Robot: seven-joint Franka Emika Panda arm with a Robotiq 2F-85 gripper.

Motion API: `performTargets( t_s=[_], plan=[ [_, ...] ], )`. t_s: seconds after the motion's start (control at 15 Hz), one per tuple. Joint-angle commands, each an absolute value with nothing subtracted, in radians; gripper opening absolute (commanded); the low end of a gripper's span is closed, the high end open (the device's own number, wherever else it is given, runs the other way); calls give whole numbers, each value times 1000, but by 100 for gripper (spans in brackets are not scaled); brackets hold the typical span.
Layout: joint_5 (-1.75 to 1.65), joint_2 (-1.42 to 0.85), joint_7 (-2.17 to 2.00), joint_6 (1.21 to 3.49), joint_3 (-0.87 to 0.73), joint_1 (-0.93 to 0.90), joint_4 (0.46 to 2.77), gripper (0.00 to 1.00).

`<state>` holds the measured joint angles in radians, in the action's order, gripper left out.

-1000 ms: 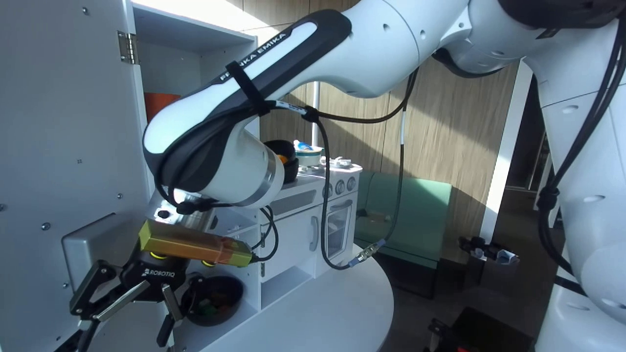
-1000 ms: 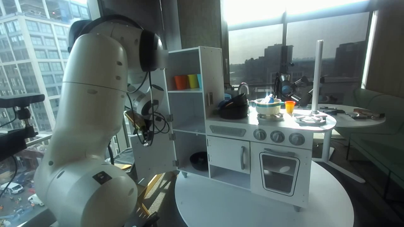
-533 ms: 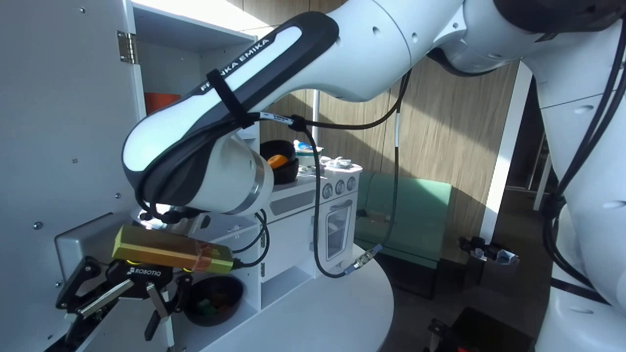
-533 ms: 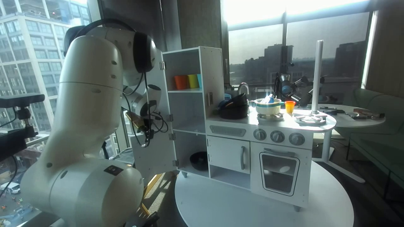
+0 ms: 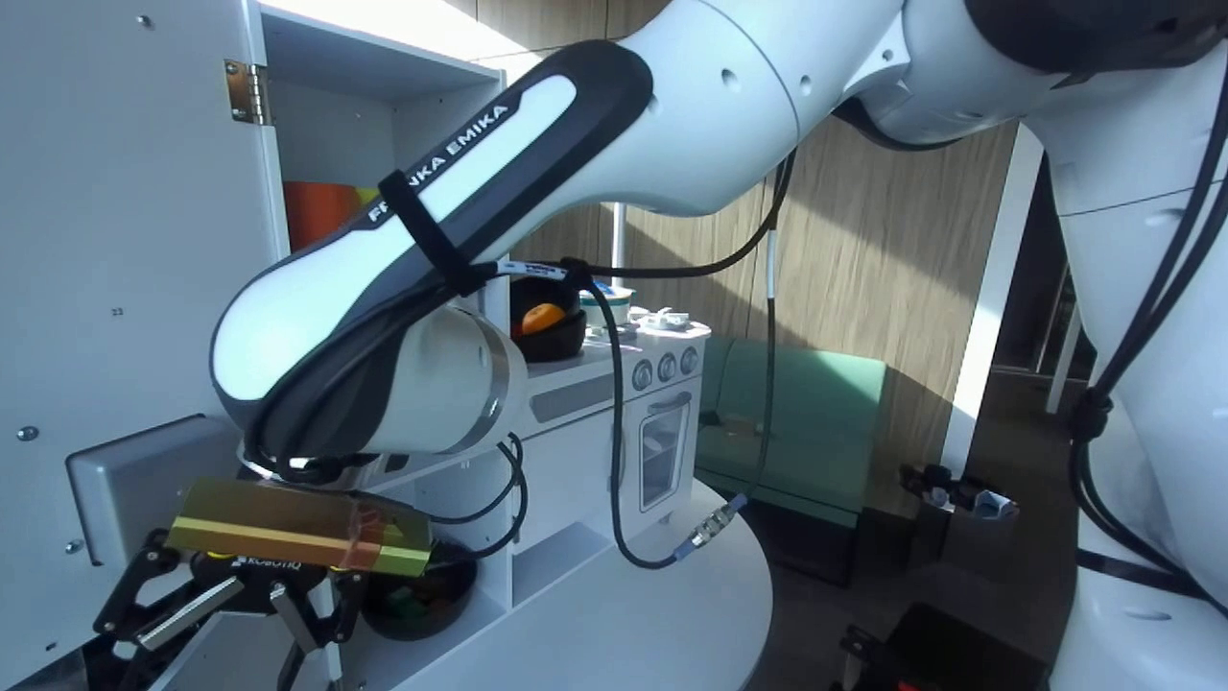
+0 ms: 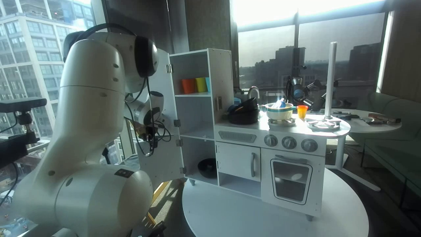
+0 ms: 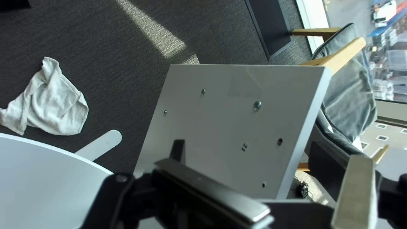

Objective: Close the bottom far right cabinet door, close the bottom left cabinet door under the sink, close the bottom refrigerator door fully, close the top refrigerator door fully

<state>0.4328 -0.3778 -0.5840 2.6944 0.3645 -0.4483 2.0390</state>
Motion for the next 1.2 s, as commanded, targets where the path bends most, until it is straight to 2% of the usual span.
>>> performTargets(
  t_s=[0.0, 0.47, 1.0, 1.13],
  plan=[
    [382, -369, -665, 2674, 311, -477, 2048, 100],
    [236, -303, -799, 2548, 219, -477, 2117, 100],
    [-183, -176, -931, 2097, 185, -459, 2123, 100],
    [-250, -162, -926, 2046, 195, -441, 2128, 100]
  ],
)
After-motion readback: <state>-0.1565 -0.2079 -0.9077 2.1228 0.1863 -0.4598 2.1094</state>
